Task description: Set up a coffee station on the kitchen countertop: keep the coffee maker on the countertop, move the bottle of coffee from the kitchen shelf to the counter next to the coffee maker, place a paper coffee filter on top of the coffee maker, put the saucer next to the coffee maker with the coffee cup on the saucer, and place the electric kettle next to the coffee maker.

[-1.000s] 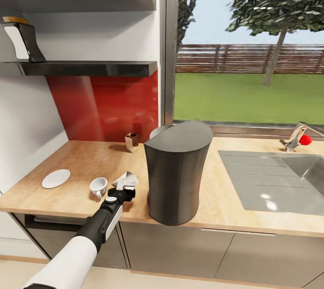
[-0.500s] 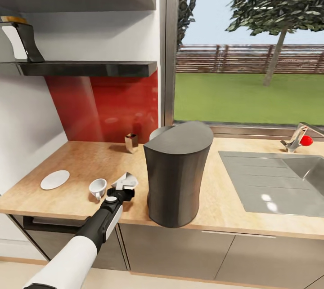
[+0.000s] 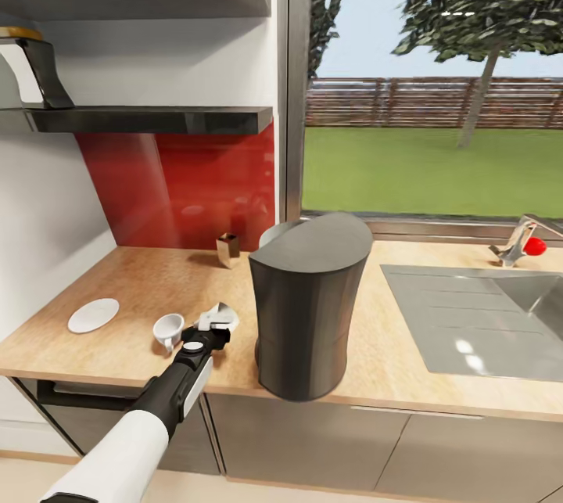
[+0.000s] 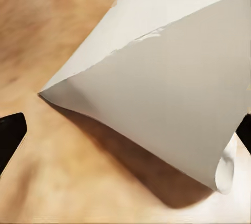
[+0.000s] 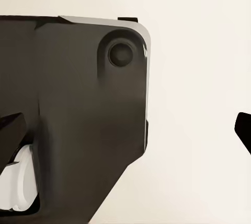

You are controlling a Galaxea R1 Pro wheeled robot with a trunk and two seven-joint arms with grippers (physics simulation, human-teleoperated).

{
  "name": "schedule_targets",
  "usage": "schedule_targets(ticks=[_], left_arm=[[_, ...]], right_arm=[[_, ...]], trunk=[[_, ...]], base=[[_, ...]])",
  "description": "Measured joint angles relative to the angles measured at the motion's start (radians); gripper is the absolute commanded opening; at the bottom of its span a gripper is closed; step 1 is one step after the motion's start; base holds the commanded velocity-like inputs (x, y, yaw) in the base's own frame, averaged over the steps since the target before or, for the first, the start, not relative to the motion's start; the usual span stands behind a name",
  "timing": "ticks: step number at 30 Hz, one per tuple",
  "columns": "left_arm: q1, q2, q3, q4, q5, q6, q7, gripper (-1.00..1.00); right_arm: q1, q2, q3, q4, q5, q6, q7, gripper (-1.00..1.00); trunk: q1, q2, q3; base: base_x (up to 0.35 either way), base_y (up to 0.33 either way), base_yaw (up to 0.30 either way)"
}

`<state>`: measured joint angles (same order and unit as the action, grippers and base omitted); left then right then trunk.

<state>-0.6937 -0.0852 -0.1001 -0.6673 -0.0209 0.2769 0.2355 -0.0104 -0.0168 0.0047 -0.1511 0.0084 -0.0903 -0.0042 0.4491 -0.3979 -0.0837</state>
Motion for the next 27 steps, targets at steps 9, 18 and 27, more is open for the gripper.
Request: schedule_targets(ticks=[9,18,27], left_arm=[[0.001,0.000,0.000,0.000,0.000,-0.004,0.000,1.00],[0.000,0.000,0.000,0.007,0.001,-0.004,0.000,1.00],[0.001,0.000,0.000,0.009,0.000,-0.005,0.000,1.00]], right_arm=[[-0.001,0.000,0.000,0.000,0.000,0.000,0.000,1.00],[-0.001,0.000,0.001,0.000,0.000,0.000,0.000,1.00],[-0.001,0.000,0.001,0.000,0.000,0.000,0.000,1.00]], trunk=[[0.000,0.000,0.000],[0.000,0.000,0.000],[0.000,0.000,0.000]], base=[[0.019,0.000,0.000],[0.043,0.000,0.000],[0.029,0.000,0.000]])
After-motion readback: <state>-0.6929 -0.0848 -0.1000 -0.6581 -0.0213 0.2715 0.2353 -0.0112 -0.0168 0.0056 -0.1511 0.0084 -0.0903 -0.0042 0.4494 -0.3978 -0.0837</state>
